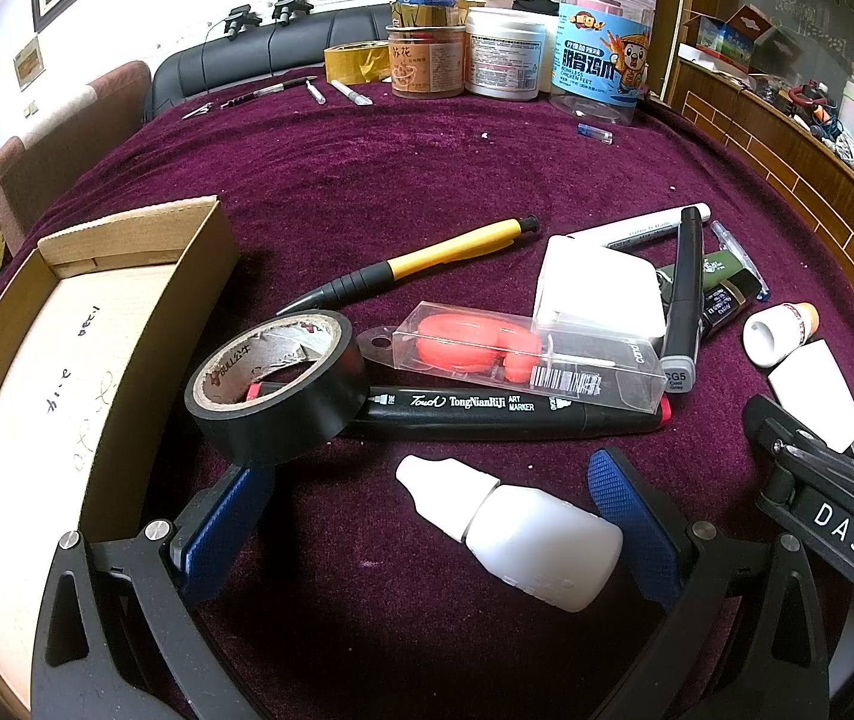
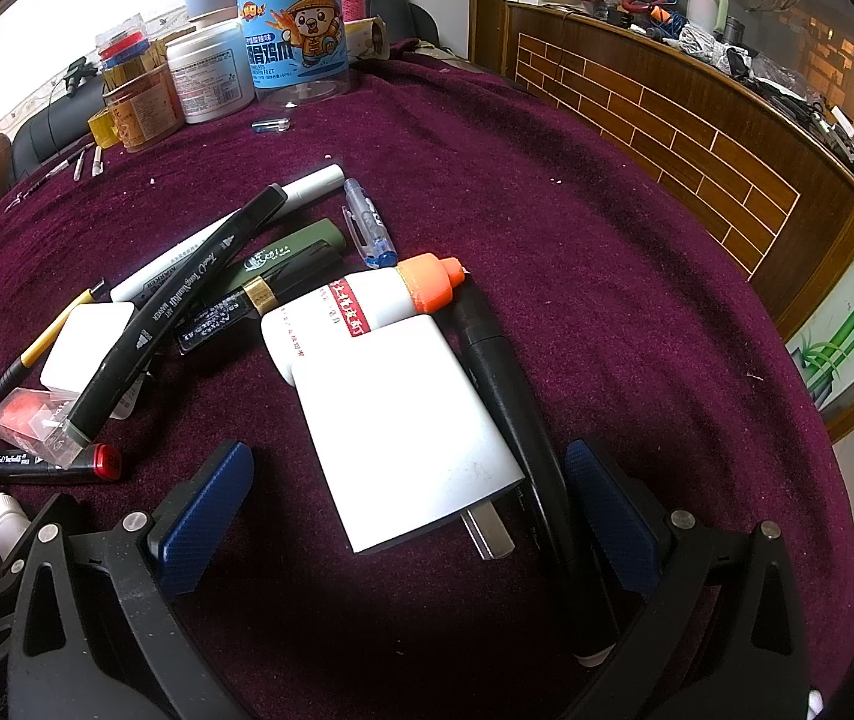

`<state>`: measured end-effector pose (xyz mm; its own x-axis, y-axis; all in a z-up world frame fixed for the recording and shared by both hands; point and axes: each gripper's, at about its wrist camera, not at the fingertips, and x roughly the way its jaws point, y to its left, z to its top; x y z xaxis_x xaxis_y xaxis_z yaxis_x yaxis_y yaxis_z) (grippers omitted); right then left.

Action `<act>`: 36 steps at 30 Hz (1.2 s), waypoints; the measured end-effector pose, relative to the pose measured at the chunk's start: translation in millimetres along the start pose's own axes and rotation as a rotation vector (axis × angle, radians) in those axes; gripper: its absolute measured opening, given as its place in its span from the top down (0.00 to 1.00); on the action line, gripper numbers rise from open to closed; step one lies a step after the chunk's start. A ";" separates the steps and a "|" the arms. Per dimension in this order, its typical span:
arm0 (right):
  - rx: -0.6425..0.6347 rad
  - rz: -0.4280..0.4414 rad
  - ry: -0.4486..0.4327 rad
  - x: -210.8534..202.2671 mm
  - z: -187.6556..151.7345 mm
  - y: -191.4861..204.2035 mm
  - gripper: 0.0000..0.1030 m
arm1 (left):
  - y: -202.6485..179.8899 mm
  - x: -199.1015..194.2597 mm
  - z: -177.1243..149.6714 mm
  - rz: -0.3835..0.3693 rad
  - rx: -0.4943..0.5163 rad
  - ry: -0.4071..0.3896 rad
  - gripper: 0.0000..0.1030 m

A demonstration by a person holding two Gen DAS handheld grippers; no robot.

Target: Organize rigid objects

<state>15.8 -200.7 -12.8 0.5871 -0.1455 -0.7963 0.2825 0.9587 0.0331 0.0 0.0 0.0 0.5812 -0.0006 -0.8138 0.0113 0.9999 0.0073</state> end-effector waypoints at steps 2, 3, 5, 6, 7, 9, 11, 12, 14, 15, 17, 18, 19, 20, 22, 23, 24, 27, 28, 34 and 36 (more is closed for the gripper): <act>0.000 0.000 0.000 0.0 0.0 0.0 0.00 | 0.3 0.0 0.0 0.000 -0.002 0.000 0.01; 0.000 0.000 0.000 0.0 0.0 0.0 0.00 | 0.6 -0.1 0.0 0.000 -0.002 0.000 0.01; 0.000 0.000 0.000 0.0 -0.1 -0.1 0.00 | 1.0 -0.2 -0.1 0.000 -0.002 0.000 0.01; 0.000 0.000 0.000 -0.1 -0.1 -0.1 0.00 | 1.1 -0.1 -0.1 0.000 -0.002 0.000 0.01; 0.000 0.000 0.000 0.0 -0.1 -0.1 0.00 | 1.3 -0.2 -0.1 0.000 -0.002 0.000 0.01; 0.000 0.000 0.000 -0.1 -0.1 -0.2 0.00 | 1.1 -0.1 -0.1 -0.001 -0.002 0.000 0.01; 0.000 0.000 0.000 -0.1 -0.1 -0.1 0.00 | 1.6 -0.2 -0.1 0.000 -0.002 0.000 0.01; 0.000 0.000 0.000 0.0 -0.1 -0.1 0.00 | 1.4 -0.3 -0.1 0.000 -0.002 0.000 0.01; 0.000 0.000 0.000 -0.1 -0.1 -0.2 0.00 | 1.1 -0.2 -0.1 -0.001 -0.002 0.000 0.01; 0.000 0.000 0.000 -0.1 -0.1 -0.2 0.00 | 1.0 -0.1 -0.1 0.000 -0.002 0.001 0.01; 0.000 0.000 0.000 -0.1 -0.1 -0.2 0.00 | 2.0 -0.5 0.7 -0.005 0.000 0.001 0.01; 0.000 0.000 0.000 -0.1 -0.1 -0.2 0.00 | 2.5 -1.0 0.8 -0.004 0.001 0.001 0.01; 0.000 0.000 0.000 -0.1 -0.1 -0.2 0.00 | 3.0 -2.0 -0.4 -0.002 0.001 0.000 0.01; 0.000 0.000 0.000 -0.1 -0.1 -0.2 0.00 | 4.5 -2.5 -0.5 -0.002 0.000 0.000 0.01; 0.000 0.000 0.000 -0.1 -0.1 -0.2 0.00 | 5.2 -4.0 -0.8 -0.002 0.000 0.000 0.01; 0.000 0.000 0.000 0.0 -0.1 -0.1 0.00 | 4.5 -3.7 -0.7 -0.002 0.000 0.000 0.01; 0.000 0.000 0.000 0.0 0.0 -0.1 0.00 | 5.0 -3.9 -0.8 -0.002 0.000 0.000 0.01; 0.000 0.000 0.000 0.0 0.0 0.0 0.00 | 4.9 -3.9 -0.8 -0.002 0.000 0.000 0.01; 0.000 0.000 0.000 0.0 0.0 0.0 0.00 | 4.5 -3.7 -0.7 -0.002 0.000 0.000 0.01; -0.003 -0.003 0.000 0.5 0.2 0.7 0.00 | 5.4 -4.1 -0.8 -0.002 0.000 0.000 0.01; -0.001 -0.001 0.000 0.7 0.3 0.6 0.00 | 4.1 -3.5 -0.7 -0.002 0.000 0.000 0.01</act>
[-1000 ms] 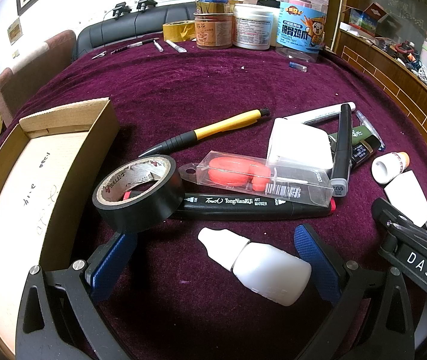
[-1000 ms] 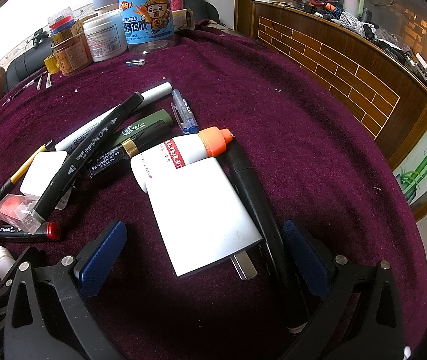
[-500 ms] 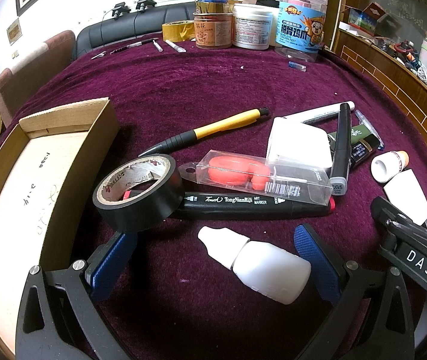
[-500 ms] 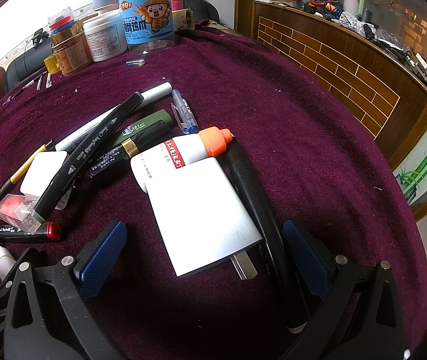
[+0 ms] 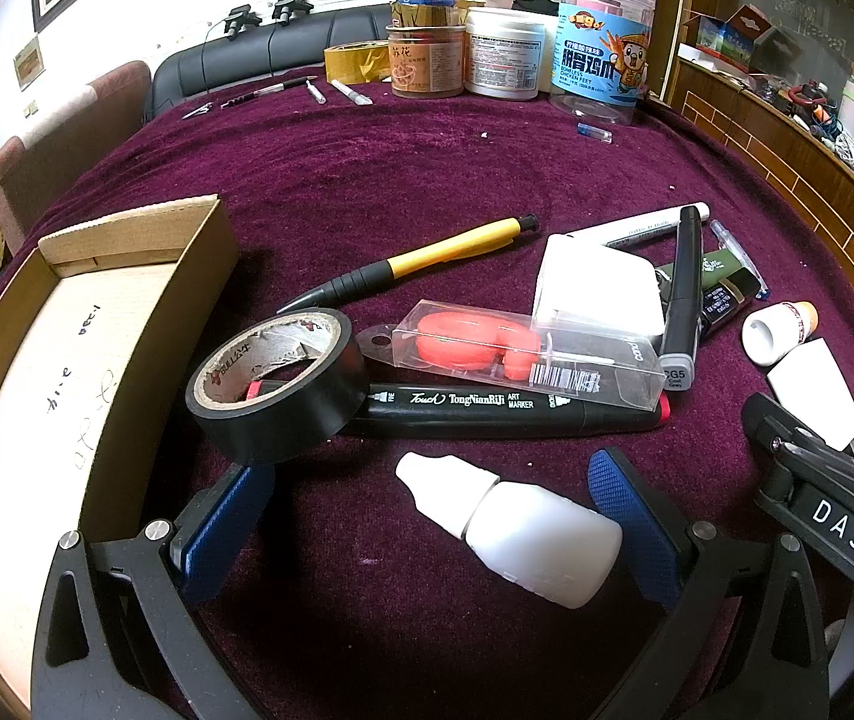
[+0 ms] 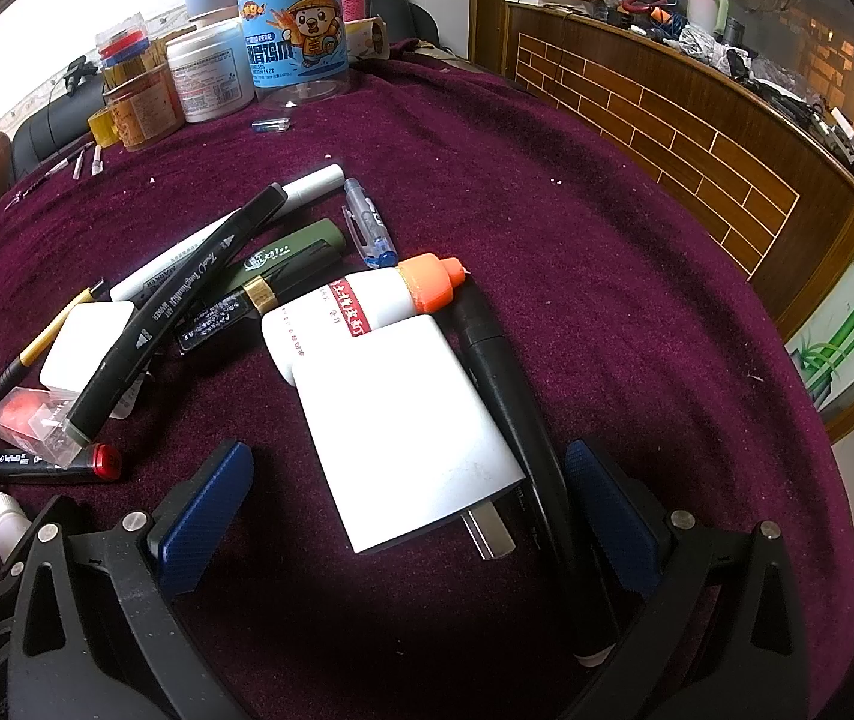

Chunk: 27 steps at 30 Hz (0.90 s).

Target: Organize rigid objects

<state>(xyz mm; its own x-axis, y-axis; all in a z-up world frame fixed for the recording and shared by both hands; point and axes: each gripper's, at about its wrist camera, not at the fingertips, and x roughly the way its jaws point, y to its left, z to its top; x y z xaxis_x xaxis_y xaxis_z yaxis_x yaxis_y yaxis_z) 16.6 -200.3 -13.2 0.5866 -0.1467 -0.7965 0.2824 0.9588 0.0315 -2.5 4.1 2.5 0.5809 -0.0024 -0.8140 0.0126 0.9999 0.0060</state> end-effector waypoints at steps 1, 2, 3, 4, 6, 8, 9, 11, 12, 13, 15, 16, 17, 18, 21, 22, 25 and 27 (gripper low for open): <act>0.000 0.000 0.000 0.1 0.1 0.7 0.00 | 1.2 -0.5 0.0 0.000 0.000 0.000 0.01; 0.000 0.001 0.000 0.1 0.2 1.1 0.00 | 0.4 -0.2 -0.1 0.000 0.000 0.000 0.01; 0.000 0.004 0.000 -1.6 0.3 -0.8 0.00 | 0.1 -0.1 0.0 0.000 0.000 0.000 0.01; -0.005 0.008 0.000 -1.2 -0.6 -0.6 0.00 | 1.5 -0.7 -0.1 -0.001 0.000 0.000 0.01; -0.022 0.026 0.005 -0.9 -0.1 -1.9 0.00 | 1.3 -0.6 -0.1 0.000 0.000 0.000 0.01; -0.072 0.062 0.030 -1.3 0.6 -5.0 0.00 | 0.2 -0.1 -0.1 0.000 0.000 0.000 0.01; -0.099 0.081 0.048 -2.0 1.0 -7.2 0.00 | 0.6 -0.5 -0.2 0.000 0.002 0.001 0.01; -0.091 0.114 0.067 -2.5 1.8 -12.7 0.00 | -0.5 0.7 -1.0 -0.004 0.010 0.006 0.01; -0.093 0.106 0.076 -2.4 1.4 -11.2 0.00 | -0.4 -0.5 -2.2 -0.012 0.022 0.015 0.01; -0.107 0.090 0.079 -1.7 1.0 -8.5 0.00 | -2.0 -0.8 -3.1 -0.019 0.030 0.023 0.01; -0.110 0.082 0.074 -2.2 0.5 -7.8 0.00 | -2.6 -0.7 -1.8 -0.028 0.042 0.046 0.01; -0.110 0.083 0.073 -2.6 0.5 -8.7 0.00 | -2.9 -0.4 -1.2 -0.029 0.043 0.054 0.01; -0.108 0.088 0.070 -2.8 0.1 -9.3 0.00 | -3.1 -0.6 -1.4 -0.028 0.042 0.060 0.01; -0.108 0.094 0.069 -3.3 -0.3 -10.2 0.00 | -3.5 -1.0 -2.1 -0.026 0.041 0.061 0.01; -0.100 0.112 0.061 -5.0 -0.2 -12.2 0.00 | -5.0 -1.3 -3.7 -0.022 0.035 0.053 0.01; -0.094 0.122 0.057 -5.9 -0.6 -13.8 0.00 | -6.1 -1.4 -4.6 -0.017 0.031 0.048 0.01; -0.075 0.155 0.044 -9.0 -2.7 -18.2 0.00 | -6.7 -3.3 -6.9 -0.002 0.014 0.039 0.01; -0.044 0.199 0.029 -13.2 -5.1 -25.3 0.00 | -7.5 -2.9 -6.1 0.004 0.021 0.044 0.01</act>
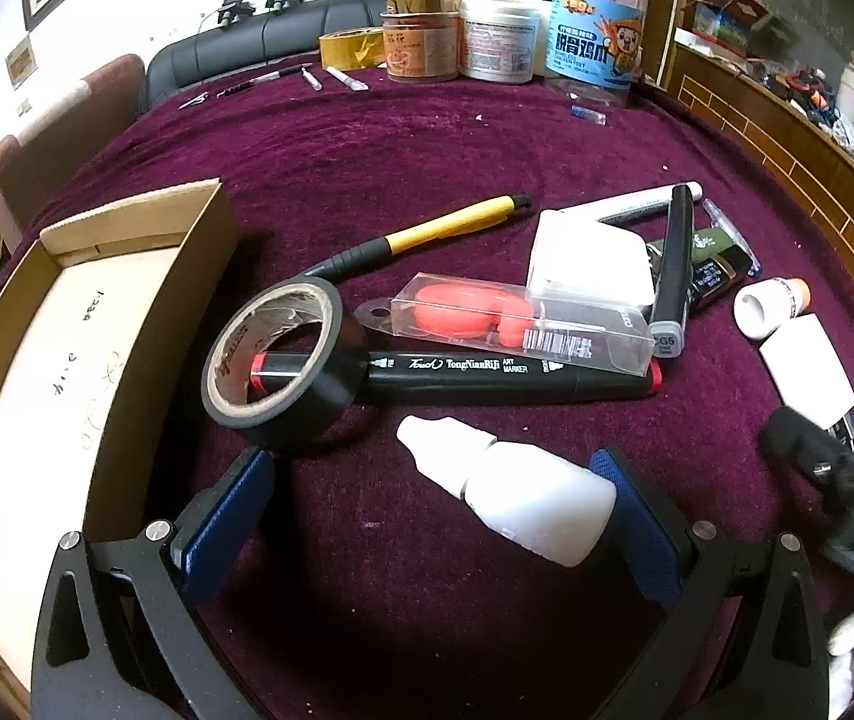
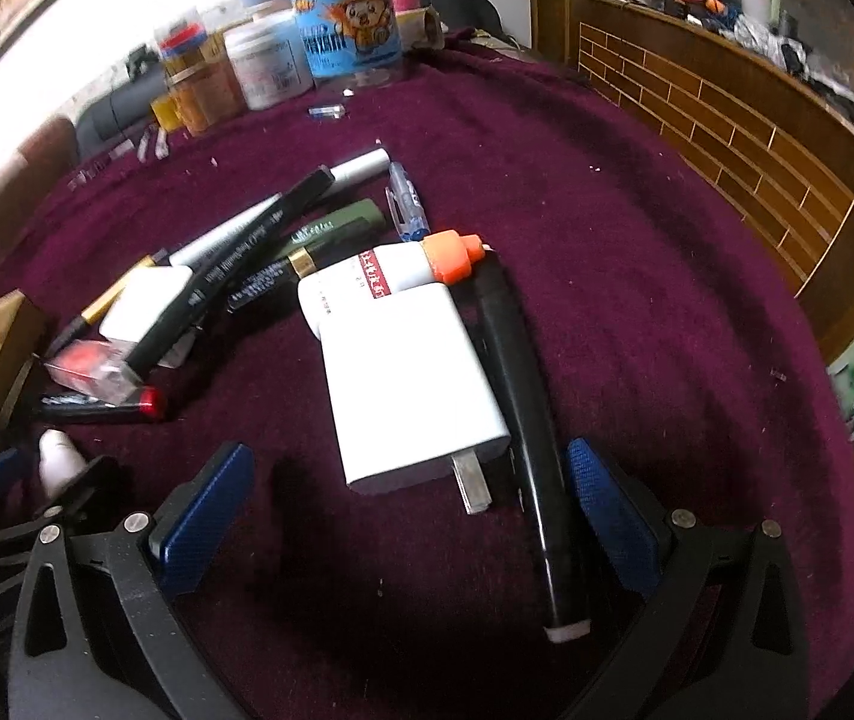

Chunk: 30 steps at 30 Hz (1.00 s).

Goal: Organize rigid objects
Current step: 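Reach the left tool to the black tape roll and close on it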

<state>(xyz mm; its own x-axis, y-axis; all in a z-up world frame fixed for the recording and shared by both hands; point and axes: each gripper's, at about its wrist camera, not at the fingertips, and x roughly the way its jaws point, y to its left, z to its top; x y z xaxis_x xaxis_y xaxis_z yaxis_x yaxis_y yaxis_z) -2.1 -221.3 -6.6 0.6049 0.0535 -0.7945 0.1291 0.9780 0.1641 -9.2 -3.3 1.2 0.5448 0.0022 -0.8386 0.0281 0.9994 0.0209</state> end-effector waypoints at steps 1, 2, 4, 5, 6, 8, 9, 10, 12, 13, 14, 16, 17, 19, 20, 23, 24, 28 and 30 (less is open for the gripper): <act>0.014 0.020 -0.008 -2.4 -0.8 -2.8 0.00 | 0.3 0.3 0.8 0.000 0.002 0.002 0.01; 0.024 0.034 -0.013 -3.1 -0.9 -5.0 0.00 | 0.5 0.4 0.8 0.000 0.002 0.003 0.01; 0.039 0.047 -0.022 -3.5 -0.4 -6.8 0.00 | 2.0 -0.3 0.1 -0.011 0.003 0.002 0.01; 0.040 0.040 -0.022 -3.3 -0.2 -6.6 0.01 | 3.1 -1.1 -0.7 -0.021 0.005 0.000 0.02; 0.042 0.029 -0.024 -3.3 -0.6 -6.2 0.03 | 3.9 -2.3 -1.6 -0.032 0.009 -0.001 0.02; 0.052 -0.019 -0.041 -9.0 0.3 -6.8 0.12 | 6.0 -7.5 -4.8 -0.060 0.018 0.007 0.02; 0.045 -0.024 -0.071 -16.9 2.6 -6.4 0.14 | 7.3 -13.7 -6.8 -0.076 0.025 0.007 0.02; 0.030 -0.053 -0.139 -31.7 7.1 -3.8 0.14 | 8.6 -23.7 -8.5 -0.095 0.036 -0.015 0.03; 0.014 -0.119 -0.315 -64.0 15.9 3.0 0.13 | 10.8 -45.5 -9.4 -0.107 0.068 -0.083 0.02; 0.025 -0.115 -0.412 -78.3 21.1 4.3 0.08 | 11.9 -55.7 -8.5 -0.109 0.085 -0.113 0.02; 0.042 -0.079 -0.482 -86.3 26.0 3.5 0.04 | 14.7 -65.5 -6.4 -0.108 0.096 -0.138 0.02; 0.067 0.006 -0.451 -79.2 47.1 2.4 0.03 | 21.5 -71.1 -1.5 -0.118 0.090 -0.142 0.02; 0.083 0.043 -0.377 -63.2 60.0 0.8 0.03 | 27.7 -70.4 1.9 -0.133 0.073 -0.128 0.02; 0.143 0.063 -0.368 -47.5 59.9 -9.3 0.04 | 36.4 -65.2 7.5 -0.137 0.036 -0.099 0.02; 0.161 0.043 -0.384 -36.8 55.7 -13.9 0.04 | 41.5 -59.8 11.1 -0.143 0.014 -0.079 0.02; 0.154 -0.069 -0.301 -10.5 51.9 -22.2 0.07 | 43.7 -45.3 16.6 -0.176 -0.005 -0.041 0.03; 0.186 -0.015 -0.300 -8.0 53.5 -28.8 0.07 | 42.1 -39.0 23.5 -0.187 -0.011 -0.027 0.03; 0.222 0.019 -0.253 0.0 55.9 -38.0 0.07 | 33.2 -22.1 53.1 -0.165 -0.006 -0.039 0.03; 0.215 0.035 -0.218 5.9 55.3 -36.0 0.07 | 33.3 -11.9 64.8 -0.104 -0.011 -0.046 0.04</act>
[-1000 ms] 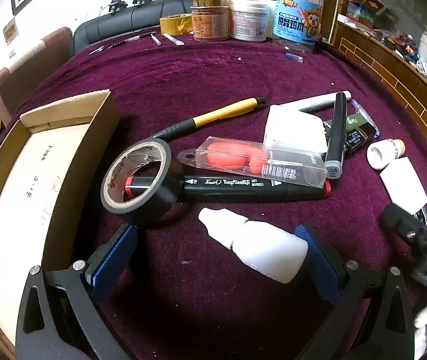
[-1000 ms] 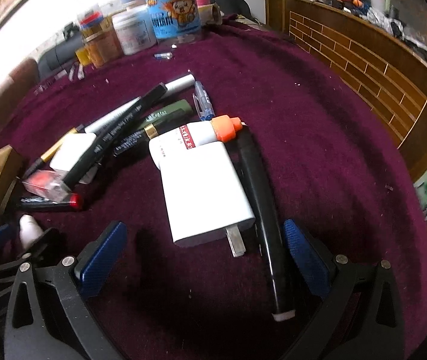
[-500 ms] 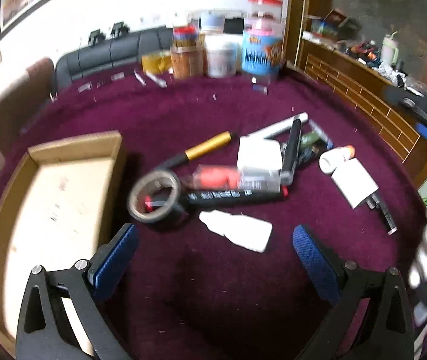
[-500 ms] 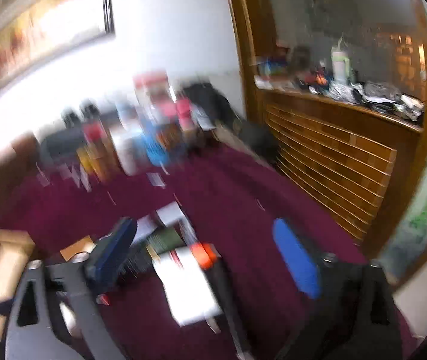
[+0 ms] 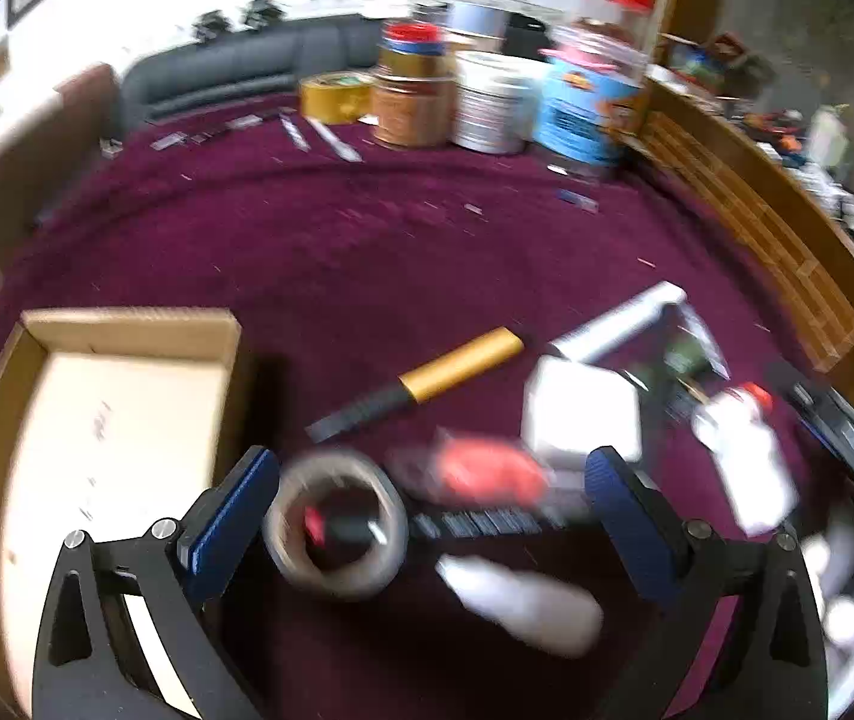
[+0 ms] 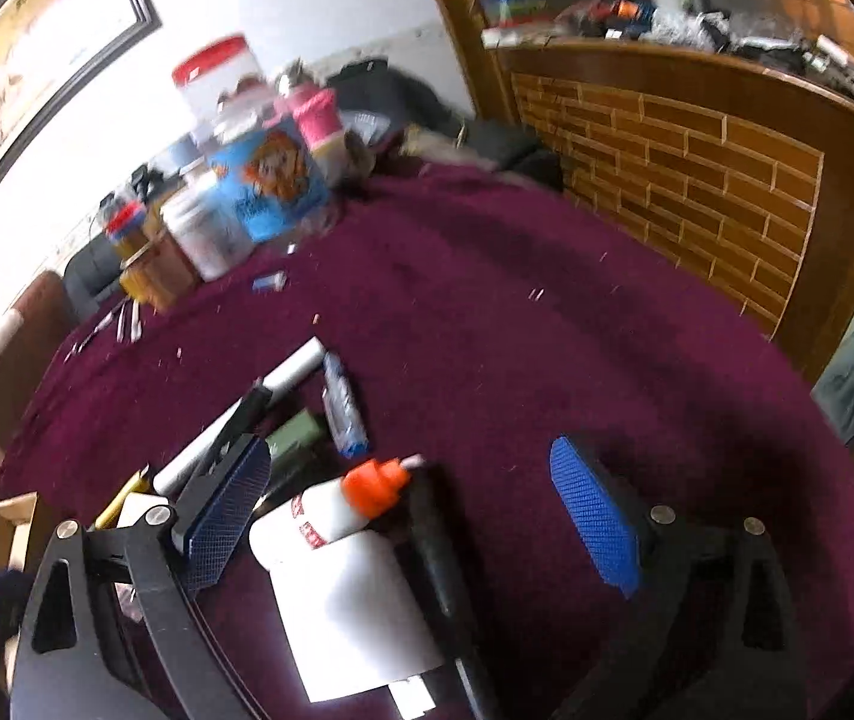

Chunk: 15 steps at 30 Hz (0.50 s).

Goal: Organize rigid objects
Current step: 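Reach the left tool to the black tape roll and close on it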

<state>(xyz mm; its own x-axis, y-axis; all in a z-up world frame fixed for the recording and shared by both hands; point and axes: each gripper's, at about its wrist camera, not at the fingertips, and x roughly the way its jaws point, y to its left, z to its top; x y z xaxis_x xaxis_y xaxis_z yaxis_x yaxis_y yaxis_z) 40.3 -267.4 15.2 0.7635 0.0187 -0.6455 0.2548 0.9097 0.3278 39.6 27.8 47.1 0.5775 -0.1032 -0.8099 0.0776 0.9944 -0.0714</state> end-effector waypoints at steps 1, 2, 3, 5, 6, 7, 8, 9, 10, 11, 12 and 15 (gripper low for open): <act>-0.011 -0.006 0.004 1.2 -0.4 1.1 0.07 | 1.9 6.1 2.8 -0.011 -0.009 0.016 0.05; -0.021 -0.009 0.001 -2.8 -3.5 1.6 0.07 | 2.8 14.0 3.3 -0.038 -0.017 0.052 0.09; -0.031 -0.011 -0.004 -3.9 -4.0 3.1 0.07 | 2.0 21.2 1.5 -0.067 -0.020 0.093 0.14; -0.051 -0.019 -0.014 -4.8 -4.4 6.3 0.07 | -8.7 27.9 -7.2 -0.133 0.018 0.151 0.20; -0.058 -0.020 -0.013 -4.3 -5.5 6.4 0.07 | -12.7 25.3 -9.2 -0.187 0.021 0.160 0.21; -0.063 -0.022 -0.010 -4.3 -5.6 7.3 0.07 | -18.7 20.4 -11.2 -0.220 0.034 0.169 0.22; -0.065 -0.023 -0.006 -4.1 -5.4 7.8 0.07 | -26.7 14.8 -13.7 -0.258 0.061 0.185 0.25; -0.065 -0.024 0.001 -2.4 -5.4 8.0 0.07 | -33.5 9.9 -16.3 -0.302 0.088 0.202 0.33; -0.063 -0.025 0.008 -0.1 -5.0 8.3 0.07 | -39.0 4.4 -18.6 -0.352 0.108 0.224 0.37; -0.060 -0.026 0.016 1.4 -5.3 7.3 0.07 | -43.5 -3.2 -21.4 -0.406 0.122 0.250 0.42; -0.057 -0.025 0.022 2.9 -5.0 6.3 0.07 | -44.6 -10.4 -24.1 -0.427 0.128 0.252 0.42; -0.044 -0.020 0.032 4.7 -4.8 3.6 0.07 | -37.8 -36.0 -27.4 -0.409 0.116 0.201 0.42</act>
<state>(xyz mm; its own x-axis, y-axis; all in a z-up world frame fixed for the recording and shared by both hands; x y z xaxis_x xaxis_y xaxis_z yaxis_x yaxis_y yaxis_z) 42.0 -262.0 10.0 0.7389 0.0132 -0.6737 0.2425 0.9276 0.2842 -6.5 -5.5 63.0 0.3127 -0.4686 -0.8262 0.3631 0.8627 -0.3519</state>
